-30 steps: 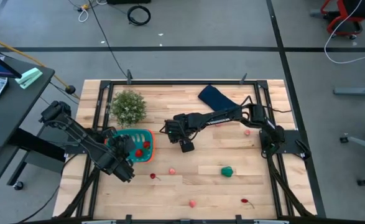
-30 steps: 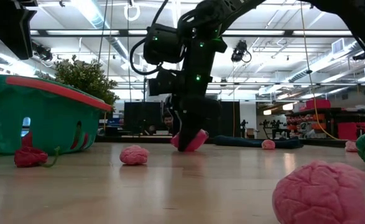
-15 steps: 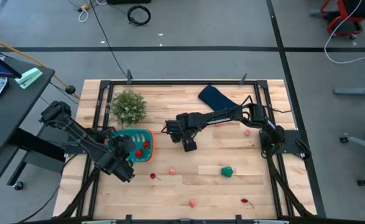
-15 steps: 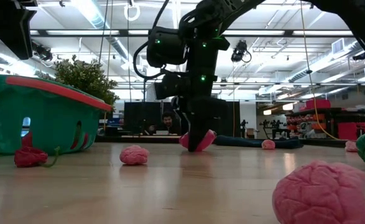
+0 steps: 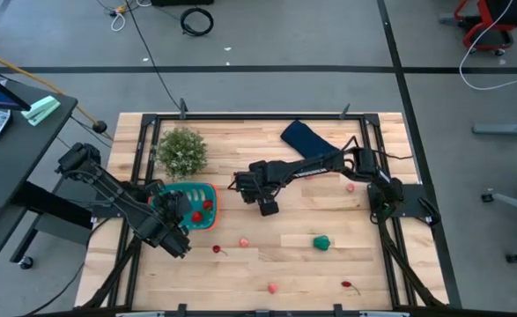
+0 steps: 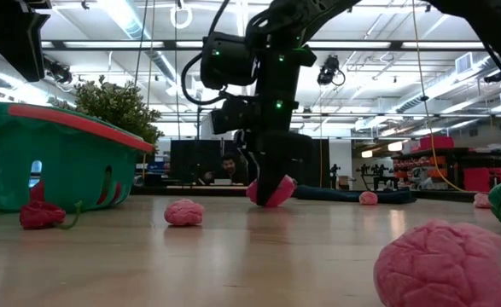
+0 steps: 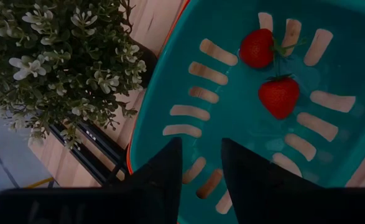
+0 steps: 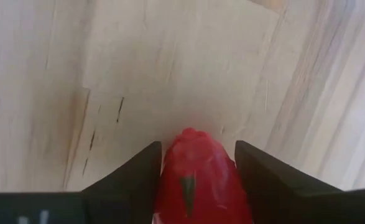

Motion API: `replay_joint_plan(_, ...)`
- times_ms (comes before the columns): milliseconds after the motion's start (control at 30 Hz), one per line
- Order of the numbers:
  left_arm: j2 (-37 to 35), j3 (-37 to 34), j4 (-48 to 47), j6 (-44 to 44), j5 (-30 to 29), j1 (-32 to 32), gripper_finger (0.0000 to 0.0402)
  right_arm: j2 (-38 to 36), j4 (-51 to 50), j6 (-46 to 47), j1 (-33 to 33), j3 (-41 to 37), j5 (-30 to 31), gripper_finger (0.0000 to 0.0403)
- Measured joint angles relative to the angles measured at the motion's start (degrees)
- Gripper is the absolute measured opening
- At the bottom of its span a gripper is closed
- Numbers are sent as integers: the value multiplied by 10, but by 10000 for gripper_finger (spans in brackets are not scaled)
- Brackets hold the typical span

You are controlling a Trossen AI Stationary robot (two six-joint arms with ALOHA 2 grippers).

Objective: Pick and placing Produce into tupperware
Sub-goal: Put the dragon fruit into the green basket

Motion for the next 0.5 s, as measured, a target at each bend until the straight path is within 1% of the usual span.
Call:
replay_joint_plan(133, 0, 0, 0, 0, 0, 0, 110, -2, -1, 1, 6, 1, -1, 203)
replay_joint_plan(233, 0, 0, 0, 0, 0, 0, 99, -5, 1, 2, 13, 15, -1, 200)
replay_joint_plan(333, 0, 6, 0, 0, 0, 0, 81, -9, 11, 15, 21, 40, -1, 198)
replay_joint_plan(433, -1, 24, 0, 5, 0, 0, 62, -9, 8, 28, 31, 72, -1, 199)
replay_joint_plan(500, -1, 41, 0, 15, 0, -1, 49, -9, 26, 29, 39, 90, -3, 200)
